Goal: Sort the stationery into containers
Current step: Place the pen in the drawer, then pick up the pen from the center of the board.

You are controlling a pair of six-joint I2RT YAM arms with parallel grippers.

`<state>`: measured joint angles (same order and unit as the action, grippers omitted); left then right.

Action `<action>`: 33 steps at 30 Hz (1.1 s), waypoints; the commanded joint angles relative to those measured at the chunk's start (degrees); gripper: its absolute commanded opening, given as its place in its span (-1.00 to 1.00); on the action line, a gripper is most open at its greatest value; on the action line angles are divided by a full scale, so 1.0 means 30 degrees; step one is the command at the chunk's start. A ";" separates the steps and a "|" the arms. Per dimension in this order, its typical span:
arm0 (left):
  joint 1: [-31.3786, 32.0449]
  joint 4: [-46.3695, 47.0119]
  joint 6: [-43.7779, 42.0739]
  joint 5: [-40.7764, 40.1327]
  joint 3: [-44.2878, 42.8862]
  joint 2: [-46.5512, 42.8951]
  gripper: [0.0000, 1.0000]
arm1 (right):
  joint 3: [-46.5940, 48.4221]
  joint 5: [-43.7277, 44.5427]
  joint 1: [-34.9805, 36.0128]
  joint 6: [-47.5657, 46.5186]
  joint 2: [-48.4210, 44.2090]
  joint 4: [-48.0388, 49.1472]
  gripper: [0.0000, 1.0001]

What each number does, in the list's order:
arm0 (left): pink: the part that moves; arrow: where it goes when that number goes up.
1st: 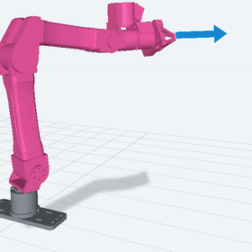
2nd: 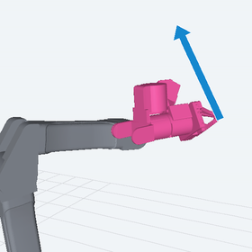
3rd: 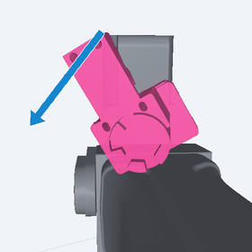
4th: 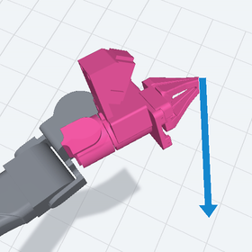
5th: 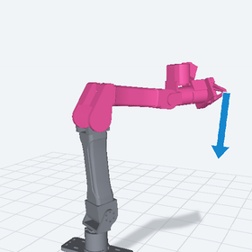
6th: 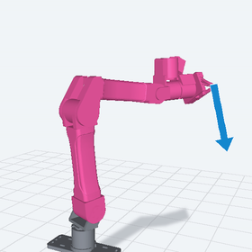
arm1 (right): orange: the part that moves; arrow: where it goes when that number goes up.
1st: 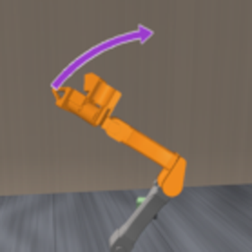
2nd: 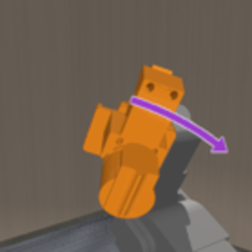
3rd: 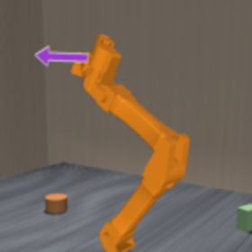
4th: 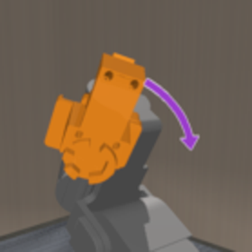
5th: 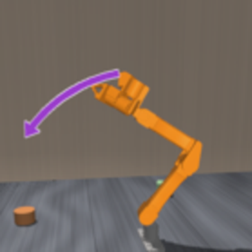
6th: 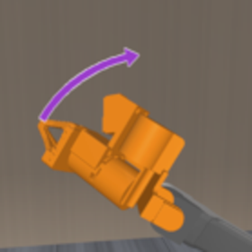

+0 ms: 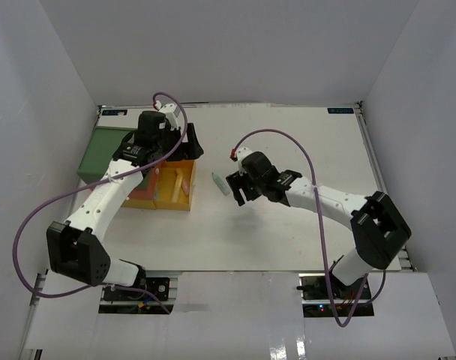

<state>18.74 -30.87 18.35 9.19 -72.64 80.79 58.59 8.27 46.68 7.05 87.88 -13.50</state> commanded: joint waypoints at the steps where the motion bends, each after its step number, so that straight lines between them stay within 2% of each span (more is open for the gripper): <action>1: -0.0095 0.0036 0.0826 0.1185 0.0013 -0.2052 0.96 | 0.2289 -0.0501 0.0144 -0.1060 0.1436 0.1336 0.54; 12: -0.0095 0.0184 0.1383 0.0891 0.2679 -0.6067 0.96 | 0.5343 -0.0824 0.0701 -0.1939 0.6124 0.2067 0.34; 19: -0.0095 0.0154 0.1910 0.0774 0.3967 -0.7710 0.96 | 0.5432 -0.1029 0.0701 -0.1910 0.7358 0.2535 0.28; 33: -0.0095 0.0125 0.2438 0.1008 0.5346 -0.9030 0.96 | 0.5169 -0.0560 0.0731 -0.1969 0.8998 0.2888 0.06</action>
<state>18.74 -30.48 24.93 11.42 -56.88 55.99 73.12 5.85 48.77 1.50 113.36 -6.55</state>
